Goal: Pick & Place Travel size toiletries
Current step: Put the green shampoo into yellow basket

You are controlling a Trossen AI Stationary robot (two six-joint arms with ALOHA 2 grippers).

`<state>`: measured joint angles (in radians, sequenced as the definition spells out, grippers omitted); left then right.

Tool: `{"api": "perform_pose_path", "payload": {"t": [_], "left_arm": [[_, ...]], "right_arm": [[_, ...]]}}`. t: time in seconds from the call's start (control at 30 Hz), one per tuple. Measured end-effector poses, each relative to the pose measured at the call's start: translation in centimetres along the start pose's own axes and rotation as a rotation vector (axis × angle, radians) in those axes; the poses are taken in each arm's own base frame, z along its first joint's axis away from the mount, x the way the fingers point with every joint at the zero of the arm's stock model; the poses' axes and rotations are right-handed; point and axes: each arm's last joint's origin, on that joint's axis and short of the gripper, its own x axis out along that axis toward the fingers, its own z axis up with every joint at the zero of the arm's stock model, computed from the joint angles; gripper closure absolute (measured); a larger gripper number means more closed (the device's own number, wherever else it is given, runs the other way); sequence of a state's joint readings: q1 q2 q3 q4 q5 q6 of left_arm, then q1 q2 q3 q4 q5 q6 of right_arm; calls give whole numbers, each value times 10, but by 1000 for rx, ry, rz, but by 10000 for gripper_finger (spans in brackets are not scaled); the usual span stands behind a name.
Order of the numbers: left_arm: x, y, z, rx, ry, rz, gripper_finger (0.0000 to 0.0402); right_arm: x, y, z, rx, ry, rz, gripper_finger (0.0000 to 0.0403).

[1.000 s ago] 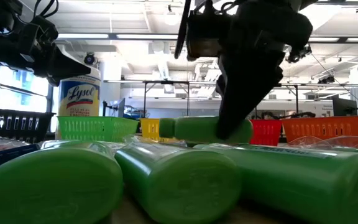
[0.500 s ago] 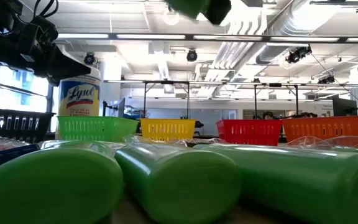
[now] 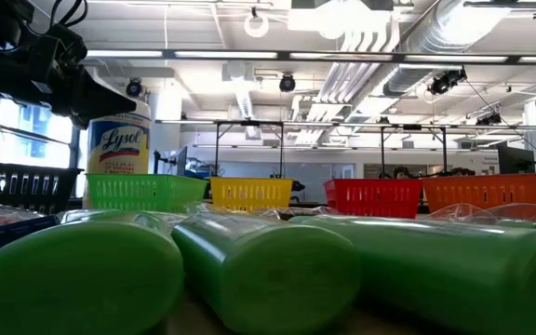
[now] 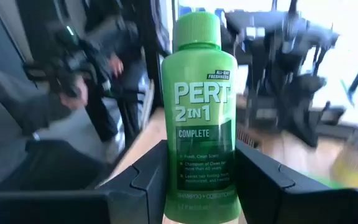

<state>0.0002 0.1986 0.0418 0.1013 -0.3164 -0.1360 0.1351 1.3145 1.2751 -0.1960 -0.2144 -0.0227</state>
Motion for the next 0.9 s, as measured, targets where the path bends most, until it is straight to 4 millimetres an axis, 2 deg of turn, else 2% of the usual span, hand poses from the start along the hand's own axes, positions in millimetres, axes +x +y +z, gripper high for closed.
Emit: {"api": "perform_pose_path", "payload": {"t": [0.07,0.17,0.3,0.5,0.67,0.9], "left_arm": [[0,0,0,0,1,0,400],[0,0,0,1,4,0,400],[0,0,-1,3,8,5,400],[0,1,-2,6,16,17,400],[0,1,-2,7,17,33,400],[0,1,-2,7,16,38,400]], "right_arm": [[-16,-2,5,-23,-34,-16,257],[-35,-5,1,-51,-115,-17,258],[-61,-10,-20,-35,-269,7,256],[-84,-11,-75,16,-345,-34,254],[-99,0,-104,18,-399,-24,253],[-114,6,-157,45,-391,-132,253]]}}
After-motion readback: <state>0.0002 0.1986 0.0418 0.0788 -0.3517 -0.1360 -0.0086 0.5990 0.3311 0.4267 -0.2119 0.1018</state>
